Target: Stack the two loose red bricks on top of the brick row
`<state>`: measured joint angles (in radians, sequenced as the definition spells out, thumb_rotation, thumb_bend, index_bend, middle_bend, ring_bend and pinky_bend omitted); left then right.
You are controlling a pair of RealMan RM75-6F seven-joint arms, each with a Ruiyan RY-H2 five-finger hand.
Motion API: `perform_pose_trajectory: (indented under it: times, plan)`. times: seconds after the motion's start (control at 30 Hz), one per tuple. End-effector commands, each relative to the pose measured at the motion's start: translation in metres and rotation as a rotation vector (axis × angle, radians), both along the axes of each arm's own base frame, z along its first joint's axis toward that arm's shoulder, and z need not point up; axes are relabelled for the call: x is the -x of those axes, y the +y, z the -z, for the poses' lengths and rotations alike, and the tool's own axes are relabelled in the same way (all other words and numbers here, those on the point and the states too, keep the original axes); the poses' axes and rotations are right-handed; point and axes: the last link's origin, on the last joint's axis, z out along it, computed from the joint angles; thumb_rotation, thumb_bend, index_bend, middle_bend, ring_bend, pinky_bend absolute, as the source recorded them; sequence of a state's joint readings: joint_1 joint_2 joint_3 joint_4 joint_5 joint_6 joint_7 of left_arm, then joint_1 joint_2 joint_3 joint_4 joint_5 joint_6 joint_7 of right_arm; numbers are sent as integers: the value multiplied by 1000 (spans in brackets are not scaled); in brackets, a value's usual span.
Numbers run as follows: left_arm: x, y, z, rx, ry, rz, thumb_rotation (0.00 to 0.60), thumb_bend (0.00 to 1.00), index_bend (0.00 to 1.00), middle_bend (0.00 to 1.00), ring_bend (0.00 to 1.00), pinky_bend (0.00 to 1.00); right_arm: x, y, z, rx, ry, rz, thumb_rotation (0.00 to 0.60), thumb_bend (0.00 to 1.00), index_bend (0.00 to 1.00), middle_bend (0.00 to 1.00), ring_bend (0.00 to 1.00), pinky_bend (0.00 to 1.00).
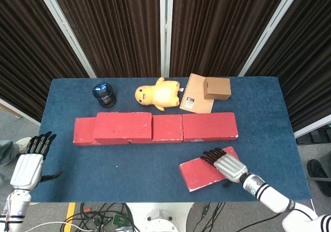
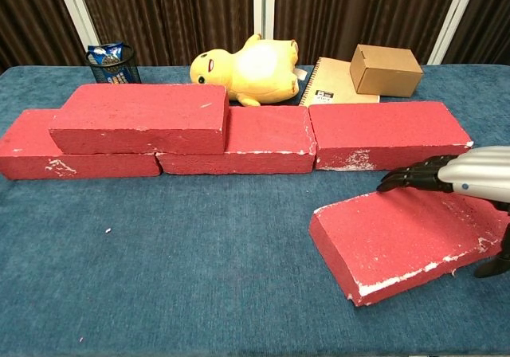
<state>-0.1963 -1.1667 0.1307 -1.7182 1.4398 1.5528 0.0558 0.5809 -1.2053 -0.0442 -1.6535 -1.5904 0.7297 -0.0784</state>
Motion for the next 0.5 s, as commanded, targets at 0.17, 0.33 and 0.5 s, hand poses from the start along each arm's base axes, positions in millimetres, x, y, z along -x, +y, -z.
perform_pose_trajectory:
  times: [0.17, 0.33, 0.5]
  plan:
    - [6, -4, 0, 13, 6, 6, 600, 51, 0, 0, 0, 0, -2, -7, 9, 1, -4, 3, 600, 0, 0, 0, 0, 0]
    - [9, -5, 0, 19, 6, -3, 600, 51, 0, 0, 0, 0, -2, -9, 16, -11, -2, 10, 600, 0, 0, 0, 0, 0]
    - [13, -4, 0, 18, -11, -20, 600, 51, 0, 0, 0, 0, 0, -12, 19, 5, -22, 6, 600, 0, 0, 0, 0, 0]
